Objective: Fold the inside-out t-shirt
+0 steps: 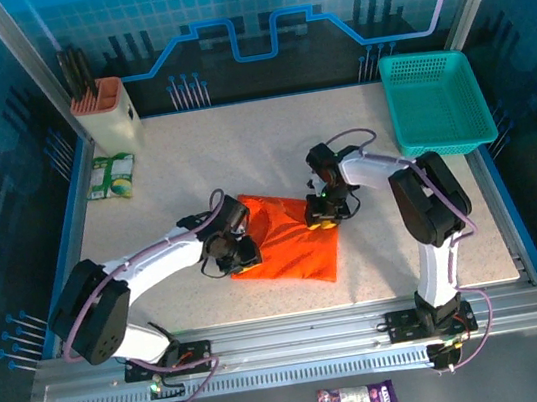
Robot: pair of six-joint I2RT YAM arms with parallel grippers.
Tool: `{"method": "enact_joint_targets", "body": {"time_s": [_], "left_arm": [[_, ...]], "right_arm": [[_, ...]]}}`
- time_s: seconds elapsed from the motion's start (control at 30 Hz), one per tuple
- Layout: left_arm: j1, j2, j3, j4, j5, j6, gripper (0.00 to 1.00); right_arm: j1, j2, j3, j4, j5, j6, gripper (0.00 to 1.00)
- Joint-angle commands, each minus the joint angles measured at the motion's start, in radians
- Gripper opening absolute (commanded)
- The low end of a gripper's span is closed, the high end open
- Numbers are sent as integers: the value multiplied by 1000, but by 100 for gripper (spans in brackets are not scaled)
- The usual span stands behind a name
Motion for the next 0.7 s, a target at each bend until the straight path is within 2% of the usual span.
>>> {"method": "enact_joint_targets", "body": {"time_s": [0.0, 0.17, 0.33, 0.5, 0.67], "left_arm": [[18, 35, 15, 20, -8, -10, 20], [58, 59, 2, 55, -11, 3, 20], [158, 143, 22, 84, 1, 72, 18], [230, 257, 136, 66, 13, 159, 18], [256, 385, 312, 10, 16, 247, 18]], "right_arm": [[0, -55, -55, -9, 29, 32, 33], [8, -103, -106, -19, 23, 42, 32], [71, -169, -189, -21, 12, 81, 32], [174, -251, -268, 6, -9, 173, 33], [294, -290, -290, 96, -53, 303, 33]]}}
